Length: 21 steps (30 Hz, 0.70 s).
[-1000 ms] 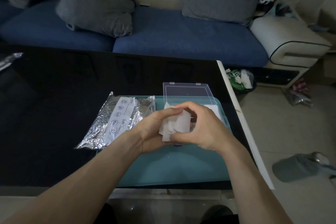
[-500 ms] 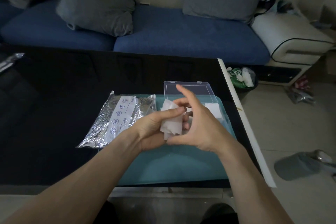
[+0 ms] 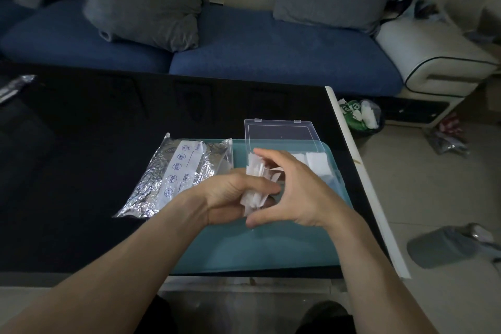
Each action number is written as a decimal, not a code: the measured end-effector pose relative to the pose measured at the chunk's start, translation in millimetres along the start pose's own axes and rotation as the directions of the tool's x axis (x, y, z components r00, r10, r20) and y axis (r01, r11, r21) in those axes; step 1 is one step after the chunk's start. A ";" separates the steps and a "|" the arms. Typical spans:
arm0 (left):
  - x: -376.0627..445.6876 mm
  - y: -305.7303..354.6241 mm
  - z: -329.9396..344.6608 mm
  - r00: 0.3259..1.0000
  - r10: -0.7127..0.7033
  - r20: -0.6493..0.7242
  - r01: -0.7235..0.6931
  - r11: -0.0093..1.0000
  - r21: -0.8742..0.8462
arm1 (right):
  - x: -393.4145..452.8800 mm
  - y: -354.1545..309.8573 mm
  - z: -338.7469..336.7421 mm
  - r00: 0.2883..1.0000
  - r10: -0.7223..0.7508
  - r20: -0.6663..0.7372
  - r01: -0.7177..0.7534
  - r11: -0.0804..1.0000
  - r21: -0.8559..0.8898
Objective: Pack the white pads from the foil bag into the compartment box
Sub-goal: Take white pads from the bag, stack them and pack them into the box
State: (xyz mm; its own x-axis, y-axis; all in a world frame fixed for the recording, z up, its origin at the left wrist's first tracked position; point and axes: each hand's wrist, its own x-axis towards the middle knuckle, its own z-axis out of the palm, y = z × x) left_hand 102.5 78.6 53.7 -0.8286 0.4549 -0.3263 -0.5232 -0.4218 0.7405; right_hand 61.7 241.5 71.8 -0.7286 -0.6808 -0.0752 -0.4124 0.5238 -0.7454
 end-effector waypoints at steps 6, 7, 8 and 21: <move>-2.1 1.1 -3.4 0.995 -0.068 0.066 0.064 0.996 0.065 | 0.8 7.2 -15.9 0.997 -0.050 0.063 0.025 0.938 0.344; -3.0 2.1 -4.7 0.995 -0.067 0.079 0.060 0.995 0.083 | 0.5 7.4 -16.8 0.996 -0.055 0.064 0.027 0.926 0.376; -4.5 3.1 -5.4 0.993 -0.065 0.098 0.054 0.993 0.105 | 0.1 6.5 -18.6 0.997 -0.046 0.056 0.019 0.911 0.411; -10.9 3.8 -5.9 0.965 -0.140 0.220 0.091 0.972 0.216 | 3.0 5.8 -20.7 0.996 0.020 -0.084 0.011 0.935 0.355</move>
State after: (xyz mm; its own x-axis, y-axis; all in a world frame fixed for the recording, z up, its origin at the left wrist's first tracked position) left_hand 108.4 67.4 56.7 -0.6830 0.6707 -0.2894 -0.5412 -0.1987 0.8171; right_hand 45.8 253.1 80.9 -0.7801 -0.6247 -0.0347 -0.1992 0.3005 -0.9327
